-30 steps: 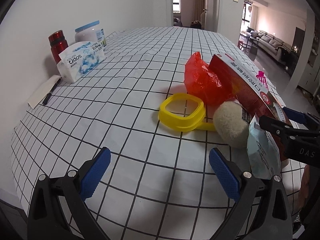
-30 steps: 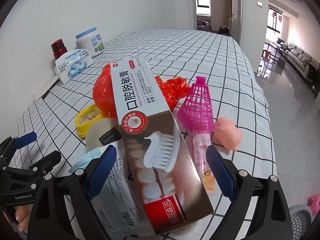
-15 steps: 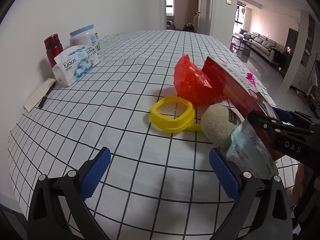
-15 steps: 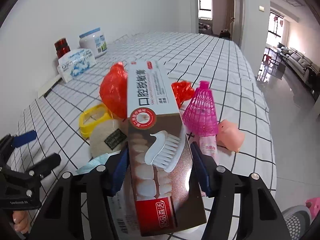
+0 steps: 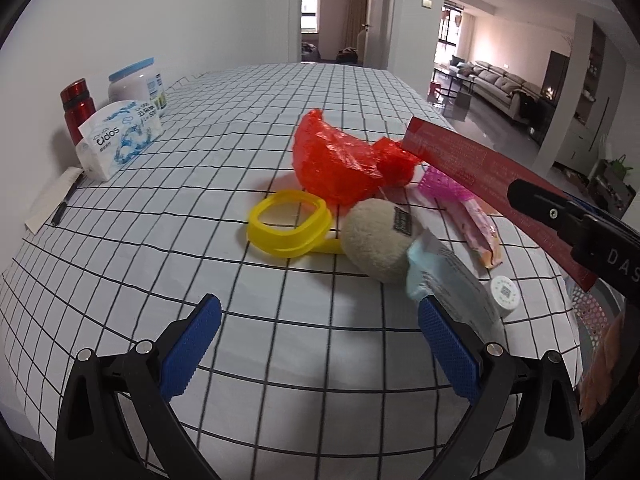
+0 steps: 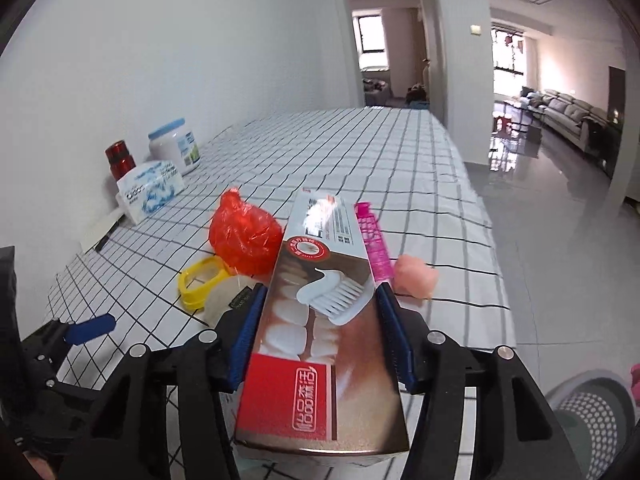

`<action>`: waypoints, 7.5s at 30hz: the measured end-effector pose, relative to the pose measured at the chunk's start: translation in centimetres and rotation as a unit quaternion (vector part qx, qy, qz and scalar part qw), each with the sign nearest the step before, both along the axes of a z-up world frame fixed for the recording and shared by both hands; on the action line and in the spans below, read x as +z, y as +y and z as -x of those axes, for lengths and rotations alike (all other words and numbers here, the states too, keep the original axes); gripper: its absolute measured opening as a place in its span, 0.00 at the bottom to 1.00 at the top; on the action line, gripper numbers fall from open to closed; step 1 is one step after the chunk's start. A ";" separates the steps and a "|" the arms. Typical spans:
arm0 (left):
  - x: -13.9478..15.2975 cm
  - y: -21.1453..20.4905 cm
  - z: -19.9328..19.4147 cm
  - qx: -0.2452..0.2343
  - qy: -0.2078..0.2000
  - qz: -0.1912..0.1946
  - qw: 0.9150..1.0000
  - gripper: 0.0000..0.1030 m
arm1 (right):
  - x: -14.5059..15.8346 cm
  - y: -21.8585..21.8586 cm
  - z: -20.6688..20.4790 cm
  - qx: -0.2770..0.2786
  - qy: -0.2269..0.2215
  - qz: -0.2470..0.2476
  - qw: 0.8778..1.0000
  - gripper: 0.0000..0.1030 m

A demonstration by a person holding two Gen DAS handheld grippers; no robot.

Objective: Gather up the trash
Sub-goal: 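Close the left tool on the blue-white wrapped packet while the right tool holds the box, then carry the packet and the box over the grey laundry basket with both tools, then open the left tool to drop the packet while the right tool drops the box into the basket, then move both open tools back over the table, then close the right tool on the white round QR-code lid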

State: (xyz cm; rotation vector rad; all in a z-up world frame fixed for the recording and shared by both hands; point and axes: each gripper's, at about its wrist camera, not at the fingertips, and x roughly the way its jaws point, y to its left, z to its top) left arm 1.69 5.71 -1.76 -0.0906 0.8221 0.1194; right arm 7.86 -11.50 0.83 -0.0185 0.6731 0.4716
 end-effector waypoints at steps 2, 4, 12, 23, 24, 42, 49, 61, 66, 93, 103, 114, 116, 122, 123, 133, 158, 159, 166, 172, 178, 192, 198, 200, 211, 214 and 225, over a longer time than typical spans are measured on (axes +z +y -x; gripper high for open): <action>-0.1 -0.6 0.1 -0.008 0.001 0.002 1.000 0.94 | 0.3 -0.7 0.7 -0.006 -0.004 -0.006 1.000 0.52; -0.1 -1.1 0.1 -0.014 0.002 0.004 1.000 0.94 | 0.5 -1.2 1.2 -0.013 -0.008 -0.011 1.000 0.52; -0.2 -3.3 0.1 -0.030 0.001 0.022 0.999 0.94 | 1.9 -4.1 3.9 -0.047 -0.035 -0.021 0.998 0.52; -1.7 -6.5 -2.7 -0.012 0.020 0.030 0.999 0.94 | 1.1 -8.3 6.9 -0.110 -0.039 -0.007 0.993 0.52; -1.7 -6.7 -3.0 -0.010 0.022 0.032 0.999 0.94 | 1.1 -8.4 7.0 -0.114 -0.039 -0.006 0.993 0.52; -3.5 -8.6 -3.4 -0.021 0.029 0.032 0.999 0.59 | -2.2 -11.5 10.4 -0.162 -0.011 -0.045 0.986 0.52; -2.7 -8.3 -2.1 -0.052 0.022 0.027 0.998 0.51 | -2.6 -12.1 11.2 -0.173 -0.005 -0.057 0.983 0.52; 1.4 -10.8 0.9 -0.113 -0.031 0.021 0.993 0.51 | -2.6 -14.3 13.7 -0.209 -0.010 -0.065 0.976 0.52; 2.1 -14.9 1.7 -0.177 -0.043 0.020 0.983 0.51 | -2.8 -17.0 15.6 -0.248 -0.011 -0.065 0.967 0.52; -5.7 -32.4 -0.4 -0.382 0.061 0.004 0.922 0.51 | -7.6 -27.2 17.5 -0.359 0.084 -0.045 0.928 0.52; -6.1 -32.2 -0.6 -0.370 0.065 0.004 0.927 0.59 | -8.1 -27.2 16.8 -0.358 0.094 -0.045 0.928 0.53; -5.8 -31.6 -0.5 -0.360 0.063 0.008 0.931 0.66 | -7.6 -27.5 17.3 -0.363 0.087 -0.050 0.926 0.59; -5.7 -31.4 -0.4 -0.359 0.062 0.009 0.931 0.66 | -7.7 -27.4 17.3 -0.364 0.088 -0.047 0.926 0.59; -5.5 -30.8 -0.3 -0.354 0.058 0.013 0.933 0.69 | -7.5 -27.5 17.7 -0.367 0.086 -0.050 0.925 0.59; -5.5 -30.7 -0.2 -0.354 0.057 0.014 0.933 0.69 | -7.4 -27.5 17.7 -0.367 0.085 -0.050 0.925 0.60; -5.0 -30.1 -0.1 -0.352 0.053 0.019 0.934 0.74 | -6.7 -27.4 18.3 -0.374 0.072 -0.051 0.923 0.71; -0.9 -23.4 1.8 -0.277 -0.026 0.019 0.960 0.93 | -5.4 -23.4 18.6 -0.349 0.042 -0.035 0.936 0.71; -0.7 -22.8 1.9 -0.270 -0.030 0.019 0.962 0.93 | -5.3 -22.9 18.3 -0.343 0.039 -0.034 0.938 0.72; -0.1 -17.9 1.8 -0.210 -0.043 0.019 0.977 0.94 | -4.7 -19.5 16.3 -0.291 0.028 -0.024 0.956 0.74; -0.3 -12.5 1.3 -0.143 -0.043 0.006 0.989 0.94 | -4.8 -15.5 13.8 -0.233 0.025 -0.024 0.972 0.75; -0.8 -7.2 0.9 -0.077 -0.038 -0.012 0.996 0.94 | -5.1 -11.0 10.8 -0.173 0.031 -0.025 0.984 0.75; -1.9 0.7 -0.3 0.013 -0.007 -0.020 1.000 0.94 | -5.8 -3.6 4.1 -0.113 0.068 0.008 0.991 0.75; -1.4 2.0 -1.8 0.016 -0.005 -0.020 1.000 0.94 | -6.6 -2.1 2.1 -0.113 0.091 0.034 0.989 0.75; -1.3 2.0 -2.2 0.014 -0.004 -0.018 1.000 0.94 | -6.8 -1.9 1.8 -0.113 0.098 0.040 0.988 0.75; -2.1 2.2 -3.0 0.005 0.008 -0.006 1.000 0.94 | -7.9 -0.3 0.2 -0.121 0.108 0.076 0.984 0.68; -2.3 2.3 -3.0 0.003 0.009 -0.004 1.000 0.94 | -7.9 0.0 0.0 -0.119 0.105 0.079 0.984 0.64; -2.3 1.6 -3.1 -0.005 0.011 -0.002 1.000 0.94 | -7.5 0.2 0.3 -0.105 0.090 0.069 0.988 0.37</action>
